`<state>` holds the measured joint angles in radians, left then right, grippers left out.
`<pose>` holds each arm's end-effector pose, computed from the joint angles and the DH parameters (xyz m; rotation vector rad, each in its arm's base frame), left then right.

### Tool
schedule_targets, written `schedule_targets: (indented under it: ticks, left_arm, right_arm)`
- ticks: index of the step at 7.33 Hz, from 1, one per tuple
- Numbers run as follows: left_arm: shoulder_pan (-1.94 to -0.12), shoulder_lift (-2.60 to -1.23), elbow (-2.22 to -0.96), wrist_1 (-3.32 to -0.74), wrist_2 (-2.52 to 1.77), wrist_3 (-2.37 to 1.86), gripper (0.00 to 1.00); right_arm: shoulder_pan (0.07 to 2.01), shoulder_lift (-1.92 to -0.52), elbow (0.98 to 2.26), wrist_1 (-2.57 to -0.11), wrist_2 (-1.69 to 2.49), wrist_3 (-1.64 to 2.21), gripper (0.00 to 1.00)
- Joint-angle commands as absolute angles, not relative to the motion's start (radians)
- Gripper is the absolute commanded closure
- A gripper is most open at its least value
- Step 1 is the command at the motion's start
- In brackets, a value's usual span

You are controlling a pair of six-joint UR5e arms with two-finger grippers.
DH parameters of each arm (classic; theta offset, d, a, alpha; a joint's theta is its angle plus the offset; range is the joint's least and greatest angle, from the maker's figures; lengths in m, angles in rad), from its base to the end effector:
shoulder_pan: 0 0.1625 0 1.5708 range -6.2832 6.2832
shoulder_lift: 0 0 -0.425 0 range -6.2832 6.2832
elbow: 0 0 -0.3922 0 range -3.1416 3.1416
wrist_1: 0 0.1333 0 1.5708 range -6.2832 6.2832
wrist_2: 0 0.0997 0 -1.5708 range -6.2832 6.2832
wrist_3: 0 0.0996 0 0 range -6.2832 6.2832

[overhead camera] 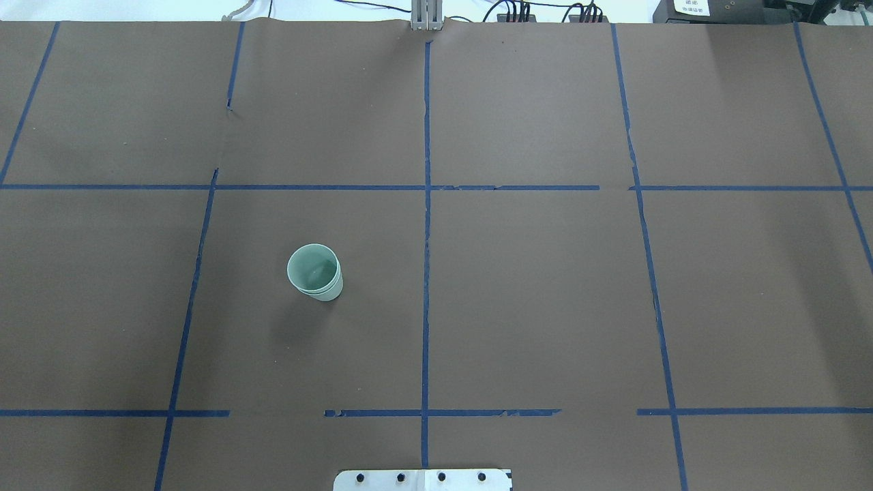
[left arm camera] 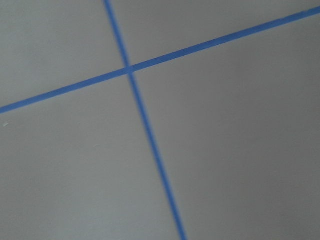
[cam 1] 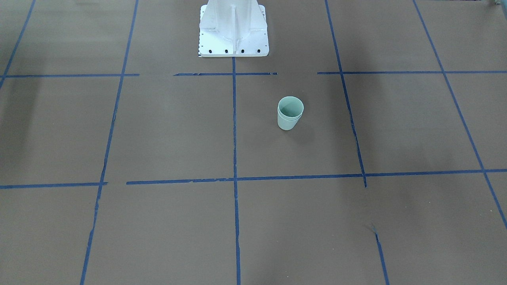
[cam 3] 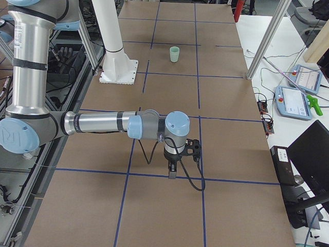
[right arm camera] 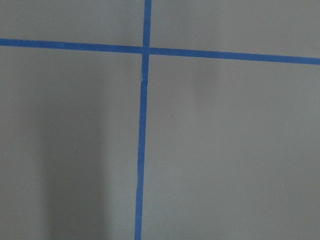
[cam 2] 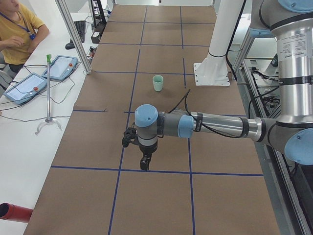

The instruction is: Stack cups

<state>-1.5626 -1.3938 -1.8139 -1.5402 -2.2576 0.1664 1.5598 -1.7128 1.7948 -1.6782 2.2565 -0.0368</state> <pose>-0.0667 -0.4194 0.6284 0.0884 0.6828 0.1799 0.0655 -0.4292 0.6307 -0.0156 -0.6860 -0.0372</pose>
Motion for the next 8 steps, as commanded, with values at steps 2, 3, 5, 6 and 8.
schedule_targets:
  ticks: [2,3,5,6,8]
  left_arm:
    - [-1.628,-1.388,-1.792,-1.534,-2.261,0.169,0.00]
    - [-1.628,-1.382,-1.792,-1.532,-2.285,0.166,0.00]
    - [-1.628,-1.382,-1.773,-1.535,-2.338,0.164,0.00]
    - [-1.628,-1.384,-1.776,-1.540,-2.329,0.169,0.00]
    - [-1.626,-1.385,-1.778,-1.542,-2.326,0.176,0.00]
  right_arm:
    - [1.559,-1.712,1.795,-1.678,2.256,-0.037,0.00]
    - [1.560,-1.712,1.795,-1.678,2.256,-0.037,0.00]
    - [1.560,-1.712,1.795,-1.678,2.256,-0.037,0.00]
    - [1.560,-1.712,1.795,-1.678,2.256,-0.037,0.00]
    - [1.560,-1.712,1.795,-1.678,2.256,-0.037,0.00]
